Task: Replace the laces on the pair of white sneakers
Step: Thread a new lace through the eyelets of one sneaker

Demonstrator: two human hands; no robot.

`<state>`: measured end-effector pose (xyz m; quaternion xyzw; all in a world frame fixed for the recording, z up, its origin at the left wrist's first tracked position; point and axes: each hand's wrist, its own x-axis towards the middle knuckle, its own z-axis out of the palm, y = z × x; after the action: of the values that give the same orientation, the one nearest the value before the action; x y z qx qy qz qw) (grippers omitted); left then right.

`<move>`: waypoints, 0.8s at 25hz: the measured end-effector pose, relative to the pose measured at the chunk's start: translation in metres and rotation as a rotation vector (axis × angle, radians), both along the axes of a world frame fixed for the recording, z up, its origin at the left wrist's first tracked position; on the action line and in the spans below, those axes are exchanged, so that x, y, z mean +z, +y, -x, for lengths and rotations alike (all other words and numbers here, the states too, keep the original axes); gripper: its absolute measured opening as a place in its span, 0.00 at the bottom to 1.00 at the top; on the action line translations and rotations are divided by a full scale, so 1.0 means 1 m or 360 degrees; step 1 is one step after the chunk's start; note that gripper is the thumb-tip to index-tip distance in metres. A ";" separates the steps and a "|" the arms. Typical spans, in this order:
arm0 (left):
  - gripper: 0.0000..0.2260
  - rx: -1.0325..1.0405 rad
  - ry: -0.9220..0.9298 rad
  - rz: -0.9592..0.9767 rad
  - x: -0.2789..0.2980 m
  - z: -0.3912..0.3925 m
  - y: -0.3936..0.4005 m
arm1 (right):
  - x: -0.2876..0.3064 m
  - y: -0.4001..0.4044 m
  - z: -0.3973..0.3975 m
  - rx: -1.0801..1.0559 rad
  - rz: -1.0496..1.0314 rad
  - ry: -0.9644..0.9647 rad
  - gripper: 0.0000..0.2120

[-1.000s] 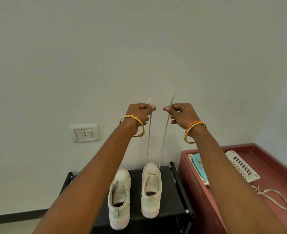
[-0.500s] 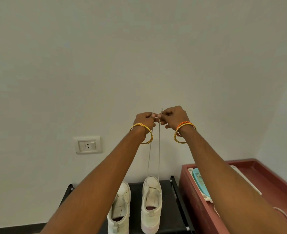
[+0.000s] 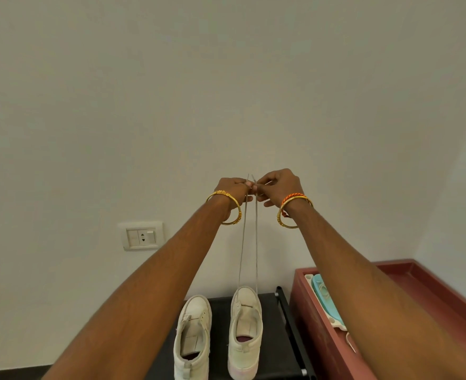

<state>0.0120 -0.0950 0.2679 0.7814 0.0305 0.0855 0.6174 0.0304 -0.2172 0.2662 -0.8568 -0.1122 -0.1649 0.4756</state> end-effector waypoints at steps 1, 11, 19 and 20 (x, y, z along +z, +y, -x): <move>0.09 -0.0004 0.0000 -0.0034 0.001 -0.001 -0.001 | 0.001 0.001 -0.001 0.0003 0.0002 -0.0005 0.08; 0.09 0.0083 -0.0057 -0.0119 -0.007 -0.004 0.000 | -0.004 -0.004 0.001 0.0017 -0.0020 -0.0017 0.03; 0.23 0.0238 0.0345 -0.1249 -0.135 0.009 0.061 | -0.140 -0.051 -0.004 -0.0299 -0.0374 0.0426 0.04; 0.25 0.0236 0.0421 -0.1392 -0.160 0.011 0.065 | -0.167 -0.053 -0.005 -0.0370 -0.0362 0.0469 0.04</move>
<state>0.0006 -0.0297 0.1074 0.9684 0.1260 0.0339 0.2127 0.0354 -0.2704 0.0992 -0.8196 0.0773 -0.1030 0.5583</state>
